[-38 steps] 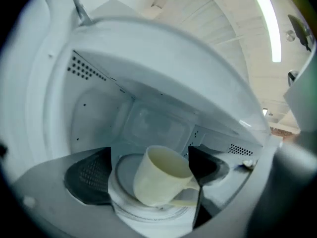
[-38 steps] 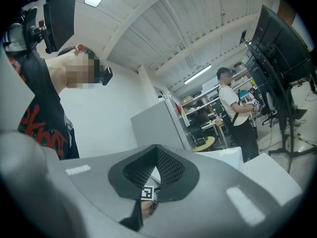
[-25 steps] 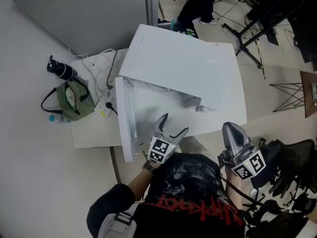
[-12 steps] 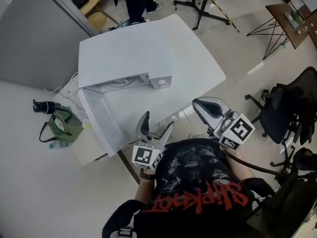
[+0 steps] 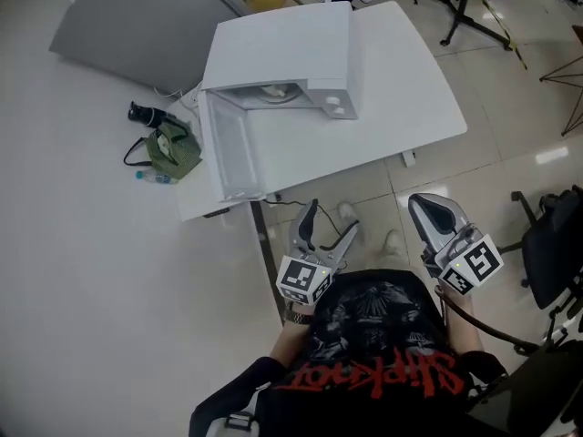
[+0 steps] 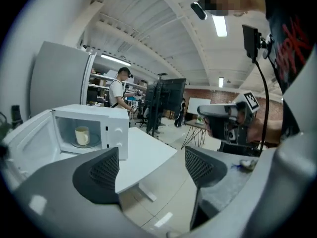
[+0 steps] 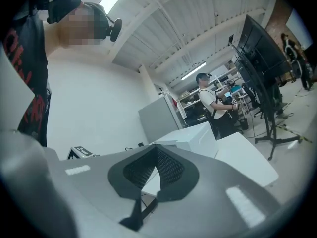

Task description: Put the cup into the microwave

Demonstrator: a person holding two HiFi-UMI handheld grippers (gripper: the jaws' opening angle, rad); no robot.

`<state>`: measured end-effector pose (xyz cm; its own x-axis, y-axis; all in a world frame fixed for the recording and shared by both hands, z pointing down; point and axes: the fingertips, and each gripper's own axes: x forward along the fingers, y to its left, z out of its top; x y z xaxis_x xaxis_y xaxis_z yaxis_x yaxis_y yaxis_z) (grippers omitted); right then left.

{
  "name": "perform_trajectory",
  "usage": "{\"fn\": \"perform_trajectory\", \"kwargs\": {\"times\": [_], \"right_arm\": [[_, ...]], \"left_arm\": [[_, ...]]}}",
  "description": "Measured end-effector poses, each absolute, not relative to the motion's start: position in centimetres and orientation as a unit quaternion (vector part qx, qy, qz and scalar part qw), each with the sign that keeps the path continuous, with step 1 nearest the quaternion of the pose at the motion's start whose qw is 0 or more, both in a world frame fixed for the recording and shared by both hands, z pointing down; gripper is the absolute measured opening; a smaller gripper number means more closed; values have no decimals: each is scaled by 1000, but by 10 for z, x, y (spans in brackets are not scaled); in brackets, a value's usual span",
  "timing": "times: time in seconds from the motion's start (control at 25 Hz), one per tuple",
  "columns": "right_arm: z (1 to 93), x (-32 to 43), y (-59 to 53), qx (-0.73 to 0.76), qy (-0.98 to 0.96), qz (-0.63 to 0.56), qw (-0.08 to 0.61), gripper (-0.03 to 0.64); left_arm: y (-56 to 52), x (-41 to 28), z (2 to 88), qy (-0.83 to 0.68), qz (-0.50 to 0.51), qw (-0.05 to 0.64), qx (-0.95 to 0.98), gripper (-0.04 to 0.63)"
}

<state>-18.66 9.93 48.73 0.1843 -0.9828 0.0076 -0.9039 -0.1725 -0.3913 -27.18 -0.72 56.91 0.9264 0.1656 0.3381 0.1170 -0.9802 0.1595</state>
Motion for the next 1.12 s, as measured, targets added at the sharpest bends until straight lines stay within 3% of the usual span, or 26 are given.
{"fn": "perform_trajectory", "kwargs": {"times": [0.44, 0.76, 1.12], "right_arm": [[449, -213, 53, -765, 619, -89, 152, 0], [423, -252, 17, -748, 643, -88, 136, 0], [417, -272, 24, -760, 633, -78, 123, 0]], "left_arm": [[-64, -329, 542, 27, 142, 62, 988, 417], [-70, -356, 551, 46, 140, 113, 983, 411], [-60, -372, 553, 76, 141, 117, 980, 402]]}}
